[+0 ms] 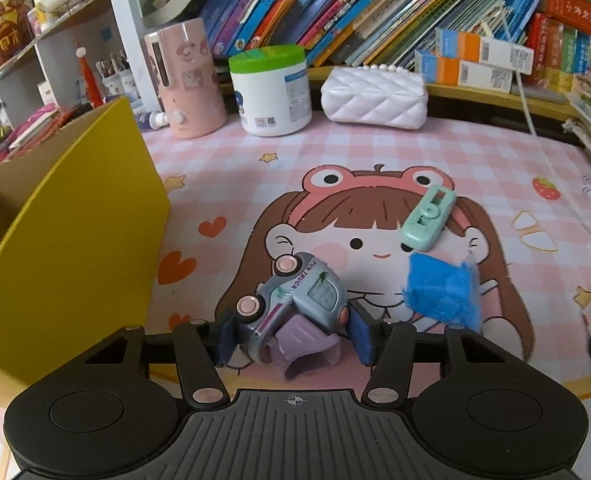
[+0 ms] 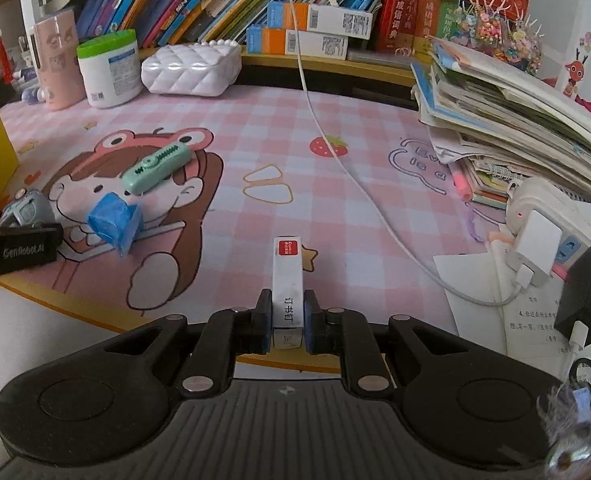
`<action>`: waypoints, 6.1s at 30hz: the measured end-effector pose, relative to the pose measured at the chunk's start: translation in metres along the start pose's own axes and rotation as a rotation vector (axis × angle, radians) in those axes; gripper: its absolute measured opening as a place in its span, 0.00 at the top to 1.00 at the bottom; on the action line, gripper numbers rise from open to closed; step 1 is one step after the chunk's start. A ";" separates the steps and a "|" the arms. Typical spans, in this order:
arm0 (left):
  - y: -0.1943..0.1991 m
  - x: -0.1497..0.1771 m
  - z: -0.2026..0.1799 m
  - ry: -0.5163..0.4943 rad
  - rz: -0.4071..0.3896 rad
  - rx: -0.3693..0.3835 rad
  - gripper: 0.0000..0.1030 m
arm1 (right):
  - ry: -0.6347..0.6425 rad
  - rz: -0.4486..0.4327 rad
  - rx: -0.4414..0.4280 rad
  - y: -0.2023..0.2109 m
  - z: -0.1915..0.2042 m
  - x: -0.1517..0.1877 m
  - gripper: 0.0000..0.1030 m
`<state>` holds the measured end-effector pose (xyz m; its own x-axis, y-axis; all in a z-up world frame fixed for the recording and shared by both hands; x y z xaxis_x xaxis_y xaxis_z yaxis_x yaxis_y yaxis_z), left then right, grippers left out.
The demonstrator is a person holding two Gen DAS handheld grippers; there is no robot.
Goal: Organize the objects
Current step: 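Lift and carry the toy car and white box over the yellow box, then lower both held items into the yellow box and open both grippers, then withdraw both grippers from the yellow box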
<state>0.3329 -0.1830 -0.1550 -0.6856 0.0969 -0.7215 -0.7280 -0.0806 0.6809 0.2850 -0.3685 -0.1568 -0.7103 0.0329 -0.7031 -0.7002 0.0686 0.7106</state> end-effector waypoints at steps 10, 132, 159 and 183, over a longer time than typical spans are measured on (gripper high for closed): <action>0.068 0.003 -0.004 -0.001 -0.077 0.051 0.48 | -0.047 -0.015 0.070 0.029 0.015 -0.004 0.87; 0.070 0.005 0.286 0.172 -0.126 -0.096 0.47 | 0.395 -0.074 -0.348 0.036 0.381 -0.071 0.79; 0.170 0.067 0.315 0.276 -0.233 -0.222 0.05 | 0.186 -0.242 -0.113 0.150 0.325 -0.016 0.11; 0.213 0.146 0.295 0.202 -0.119 -0.156 0.05 | 0.120 -0.149 0.005 0.205 0.294 0.088 0.00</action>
<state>0.0798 0.1061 -0.0781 -0.5712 -0.0838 -0.8165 -0.7853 -0.2336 0.5733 0.1000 -0.0582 -0.0801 -0.6027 -0.0970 -0.7920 -0.7979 0.0693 0.5988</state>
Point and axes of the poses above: each gripper's, at about its wrist camera, not at the fingertips, and y roughly against the way its jaws point, z to its left, x to its underside, the point moved 10 cm from there along -y, roughly the way its jaws point, and after that the axes turned 3 degrees about -z, right-handed, at the moved point
